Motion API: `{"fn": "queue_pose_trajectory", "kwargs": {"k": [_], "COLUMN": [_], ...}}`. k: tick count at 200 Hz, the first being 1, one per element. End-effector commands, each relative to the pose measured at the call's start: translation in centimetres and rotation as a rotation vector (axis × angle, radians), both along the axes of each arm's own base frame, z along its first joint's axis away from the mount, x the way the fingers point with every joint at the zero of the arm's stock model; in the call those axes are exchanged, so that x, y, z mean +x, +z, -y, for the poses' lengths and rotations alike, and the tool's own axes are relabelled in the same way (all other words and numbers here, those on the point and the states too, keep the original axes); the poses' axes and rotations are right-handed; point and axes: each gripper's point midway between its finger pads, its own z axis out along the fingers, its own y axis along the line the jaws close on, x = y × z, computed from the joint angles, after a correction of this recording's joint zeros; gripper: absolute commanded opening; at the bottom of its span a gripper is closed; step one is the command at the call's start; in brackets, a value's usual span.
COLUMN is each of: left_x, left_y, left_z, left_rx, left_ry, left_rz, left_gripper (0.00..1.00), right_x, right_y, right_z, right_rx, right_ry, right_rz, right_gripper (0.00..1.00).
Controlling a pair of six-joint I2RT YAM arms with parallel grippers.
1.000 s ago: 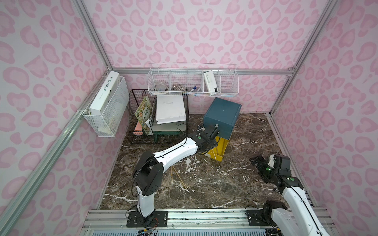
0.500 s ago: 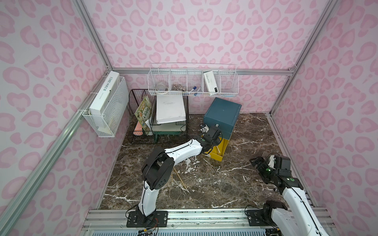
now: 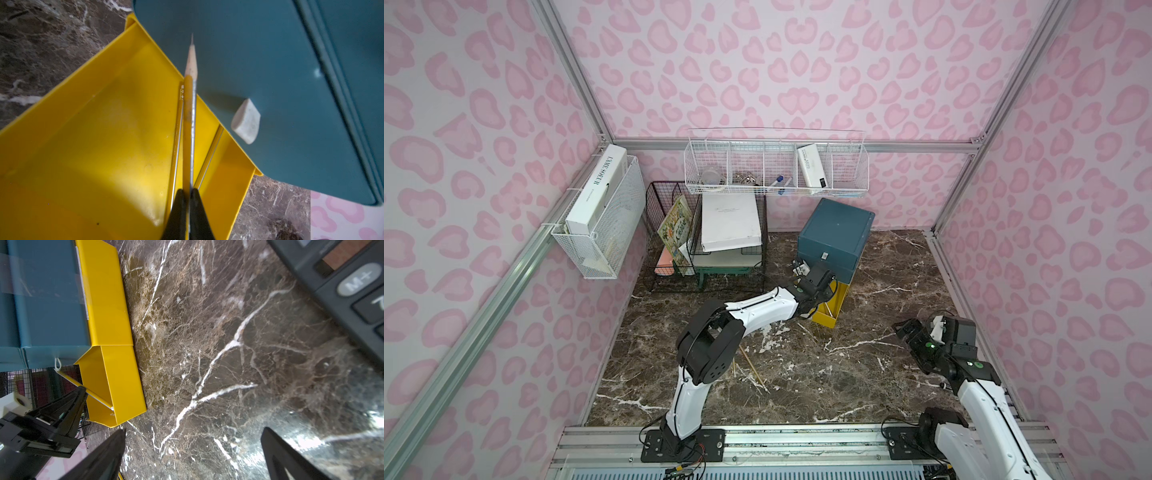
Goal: Please place the pencils in the drawer according to their color
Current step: Place the pencil in the drawer.
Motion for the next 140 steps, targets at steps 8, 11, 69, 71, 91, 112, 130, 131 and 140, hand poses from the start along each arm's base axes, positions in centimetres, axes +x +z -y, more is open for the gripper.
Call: {"fn": "queue_pose_trajectory", "kwargs": {"k": [8, 11, 69, 71, 91, 112, 130, 131, 140], "left_x": [-0.4, -0.3, -0.7, -0.7, -0.8, -1.1, -1.5, -1.5, -1.6], "left_y": [-0.4, -0.3, 1.1, 1.2, 2.0, 2.5, 2.8, 2.7, 2.9], "left_z": [0.4, 0.4, 0.4, 0.4, 0.3, 0.1, 0.0, 0.0, 0.0], "left_rx": [-0.001, 0.001, -0.001, 0.0, 0.015, 0.033, 0.05, 0.051, 0.056], "left_ry": [-0.019, -0.019, -0.039, -0.039, -0.046, -0.057, -0.071, -0.071, -0.076], "left_rz": [-0.017, -0.017, -0.01, -0.01, -0.018, -0.036, -0.061, -0.063, -0.071], "left_gripper": [0.24, 0.27, 0.57, 0.58, 0.66, 0.73, 0.79, 0.8, 0.8], "right_x": [0.3, 0.2, 0.5, 0.5, 0.6, 0.7, 0.7, 0.7, 0.7], "right_y": [0.2, 0.3, 0.7, 0.7, 0.9, 1.1, 1.2, 1.2, 1.2], "right_z": [0.0, -0.1, 0.0, 0.0, 0.0, 0.0, 0.1, 0.1, 0.1], "right_rx": [-0.002, 0.0, 0.0, 0.0, 0.001, 0.001, 0.002, 0.002, 0.003], "right_ry": [0.009, 0.011, 0.009, 0.009, 0.008, 0.007, 0.004, 0.003, 0.002], "right_rz": [0.015, 0.015, 0.025, 0.025, 0.028, 0.031, 0.032, 0.031, 0.032], "right_gripper": [1.0, 1.0, 1.0, 1.0, 1.0, 1.0, 1.0, 1.0, 1.0]}}
